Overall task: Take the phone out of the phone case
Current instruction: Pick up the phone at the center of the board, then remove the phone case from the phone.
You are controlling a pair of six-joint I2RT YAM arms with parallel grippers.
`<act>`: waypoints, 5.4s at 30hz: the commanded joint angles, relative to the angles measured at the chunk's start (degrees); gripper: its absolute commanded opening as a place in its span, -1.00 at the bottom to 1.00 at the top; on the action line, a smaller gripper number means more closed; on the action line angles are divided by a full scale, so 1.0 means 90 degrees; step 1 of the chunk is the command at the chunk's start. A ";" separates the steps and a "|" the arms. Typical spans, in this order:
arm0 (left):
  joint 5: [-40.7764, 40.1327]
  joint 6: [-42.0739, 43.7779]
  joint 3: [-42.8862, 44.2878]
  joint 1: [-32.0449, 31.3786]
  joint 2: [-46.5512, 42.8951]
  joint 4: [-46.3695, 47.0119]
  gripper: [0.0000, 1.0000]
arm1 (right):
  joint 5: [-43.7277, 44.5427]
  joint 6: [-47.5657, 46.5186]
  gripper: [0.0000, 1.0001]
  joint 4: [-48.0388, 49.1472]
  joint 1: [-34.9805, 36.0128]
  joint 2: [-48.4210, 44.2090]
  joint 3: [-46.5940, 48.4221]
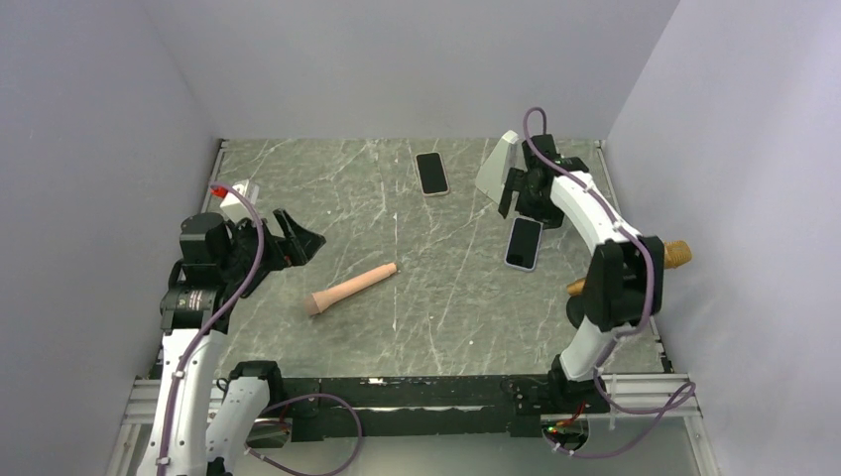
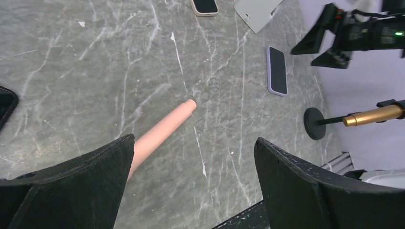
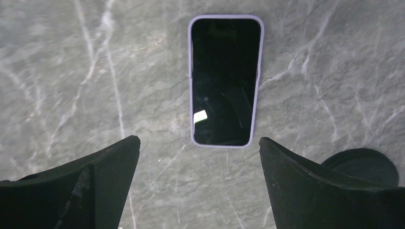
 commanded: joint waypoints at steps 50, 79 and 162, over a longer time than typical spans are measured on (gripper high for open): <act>-0.0410 -0.1643 -0.0691 -0.3120 0.0712 0.1853 0.98 | -0.1785 0.0426 -1.00 0.2404 0.0207 -0.0336 -0.2010; -0.3071 -0.1604 -0.0113 -0.5823 0.2884 0.2628 0.16 | -0.2499 0.4834 -1.00 0.5430 0.2830 -0.3062 -0.3950; 0.2986 -0.4200 -0.2449 -0.3384 0.0540 0.7343 -1.00 | -0.7661 0.3139 -0.79 0.8113 0.1957 -0.3734 -0.4125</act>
